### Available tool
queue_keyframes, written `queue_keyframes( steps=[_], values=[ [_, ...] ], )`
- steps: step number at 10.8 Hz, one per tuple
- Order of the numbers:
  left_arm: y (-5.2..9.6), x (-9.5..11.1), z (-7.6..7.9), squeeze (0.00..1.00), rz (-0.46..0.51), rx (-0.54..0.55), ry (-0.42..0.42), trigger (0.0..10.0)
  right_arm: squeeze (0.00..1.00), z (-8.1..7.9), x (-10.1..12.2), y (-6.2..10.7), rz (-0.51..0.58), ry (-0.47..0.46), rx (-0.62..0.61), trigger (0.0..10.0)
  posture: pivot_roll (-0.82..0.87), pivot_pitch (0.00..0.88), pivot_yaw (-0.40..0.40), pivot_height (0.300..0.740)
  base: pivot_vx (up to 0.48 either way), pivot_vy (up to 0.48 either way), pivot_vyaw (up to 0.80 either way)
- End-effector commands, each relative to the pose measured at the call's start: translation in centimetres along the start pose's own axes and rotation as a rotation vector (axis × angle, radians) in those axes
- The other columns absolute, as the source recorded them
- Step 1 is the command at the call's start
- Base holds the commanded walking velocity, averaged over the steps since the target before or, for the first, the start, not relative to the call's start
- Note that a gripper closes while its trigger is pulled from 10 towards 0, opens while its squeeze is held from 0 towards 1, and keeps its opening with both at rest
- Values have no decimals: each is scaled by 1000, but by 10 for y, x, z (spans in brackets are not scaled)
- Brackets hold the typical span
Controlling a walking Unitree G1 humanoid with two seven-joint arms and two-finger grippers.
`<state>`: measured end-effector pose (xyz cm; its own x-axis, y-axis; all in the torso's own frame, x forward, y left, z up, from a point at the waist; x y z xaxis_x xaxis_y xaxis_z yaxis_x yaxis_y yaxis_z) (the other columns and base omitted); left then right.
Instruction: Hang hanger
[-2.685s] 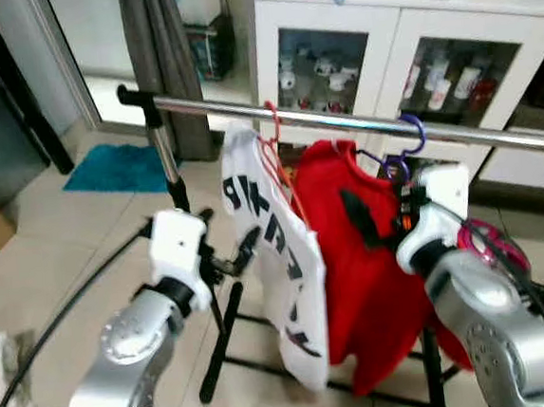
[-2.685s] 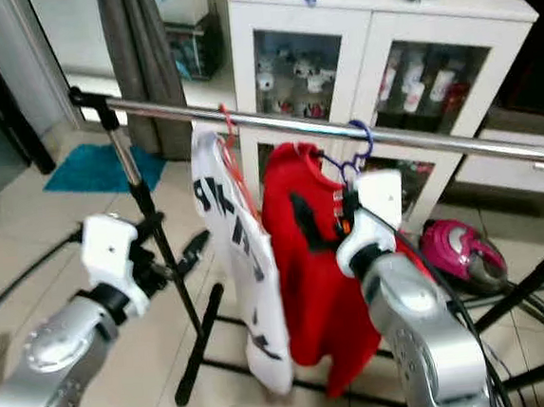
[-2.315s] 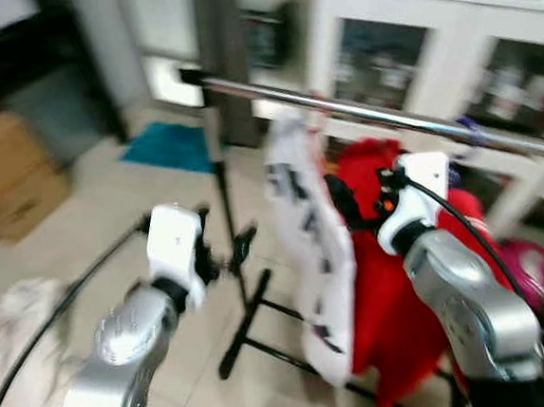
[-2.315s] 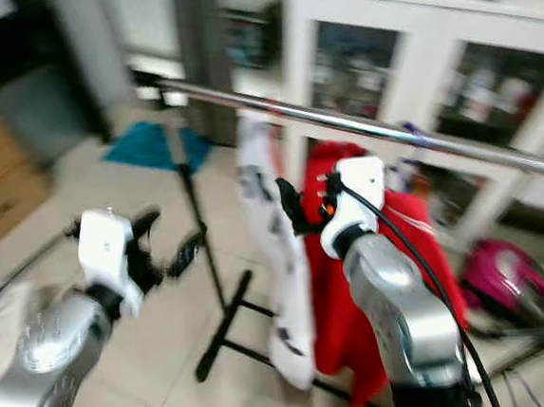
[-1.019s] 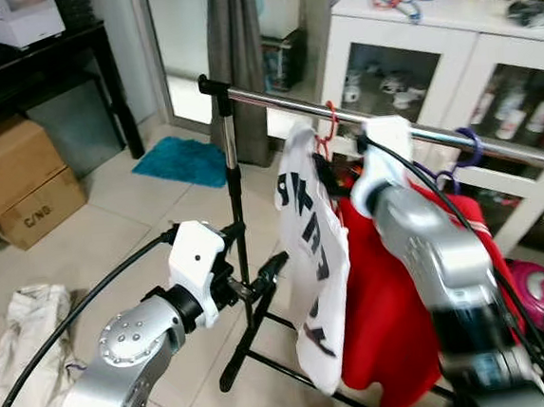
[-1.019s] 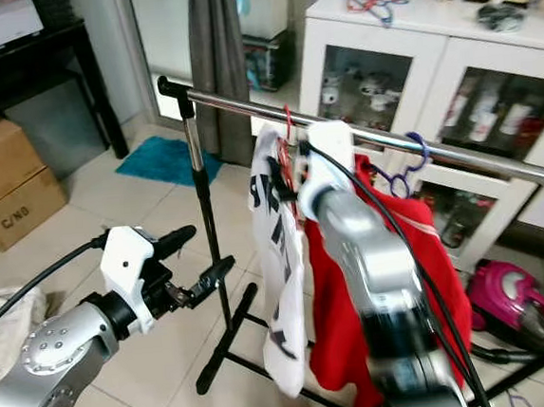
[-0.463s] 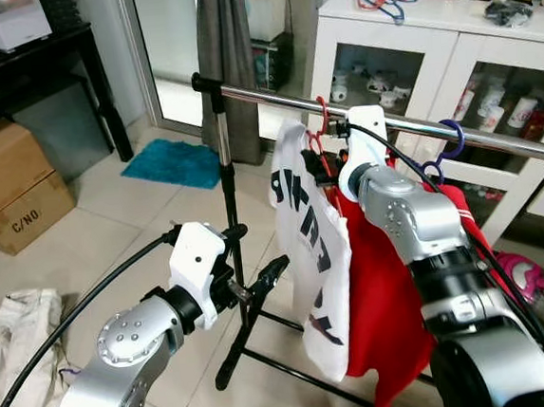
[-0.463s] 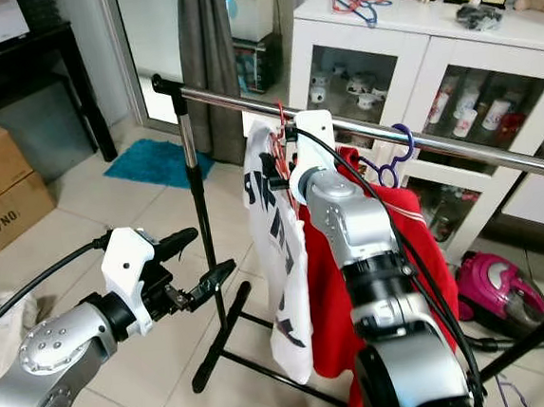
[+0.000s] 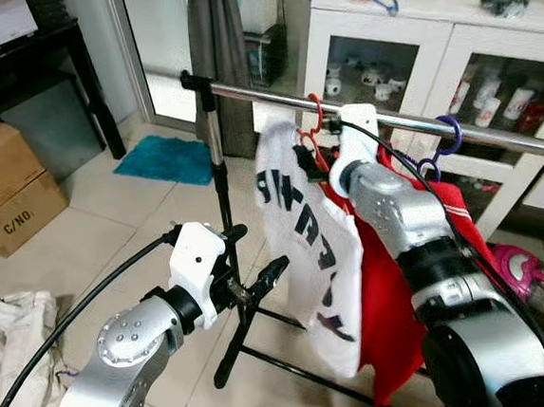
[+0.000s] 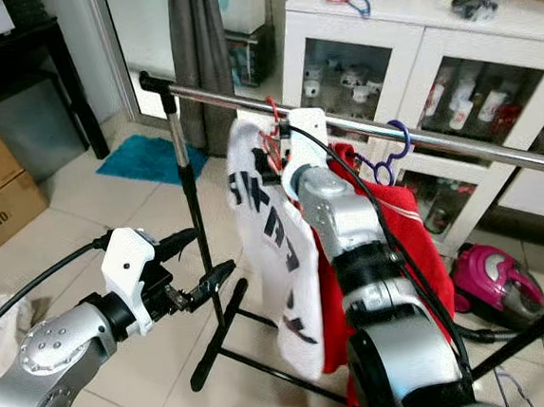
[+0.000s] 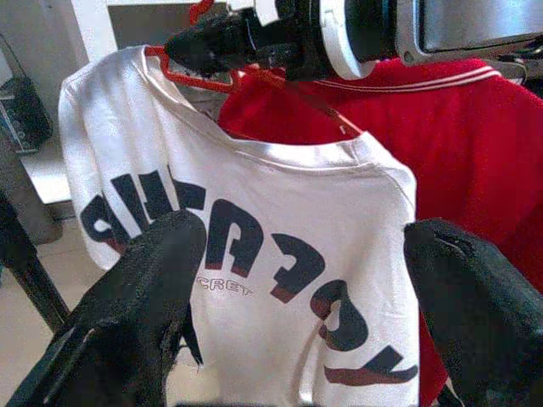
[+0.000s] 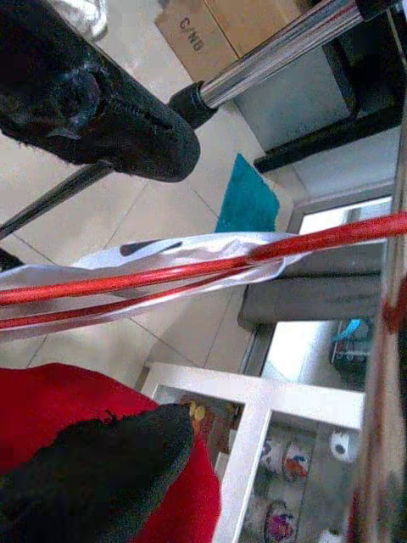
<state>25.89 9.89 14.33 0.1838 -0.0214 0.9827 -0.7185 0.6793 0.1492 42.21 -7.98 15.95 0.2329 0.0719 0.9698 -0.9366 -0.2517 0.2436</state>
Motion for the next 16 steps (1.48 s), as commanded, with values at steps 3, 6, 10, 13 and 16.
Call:
queue_keyframes(
  steps=[3,6,10,13,16],
  values=[
    [-1,2,3,0,1,-25,-17,10000,0,-2,0,-8,-31,51,23,6000,166,25,-28,740,0,0,0],
    [-1,1,4,0,1,-25,-15,10000,0,4,5,-10,-49,82,35,1333,167,23,-36,740,0,0,0],
    [-2,1,5,0,0,-35,-14,10000,0,14,10,-6,-54,100,56,0,156,23,-27,740,0,0,0],
    [-3,1,6,0,-3,-43,-17,10000,0,5,0,-8,-93,108,78,0,162,22,-27,740,0,0,0],
    [-3,0,6,0,-12,-44,-23,10000,0,-1,-3,-9,-111,122,88,0,166,20,-30,740,0,0,0]
  ],
)
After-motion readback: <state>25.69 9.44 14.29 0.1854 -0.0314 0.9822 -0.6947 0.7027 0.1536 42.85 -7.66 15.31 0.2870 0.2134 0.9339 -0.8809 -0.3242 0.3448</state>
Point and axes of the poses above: a point about 5 cm out from each wrist's last joint towards the gripper, its own y axis pointing back from the gripper into the wrist, its own x axis along the axis of the wrist's last joint, z = x × y, the point moved 4 cm from there along -y, pointing out of the wrist towards the gripper, and after that the axes turned 9 degrees about y, right-handed, at the moved point
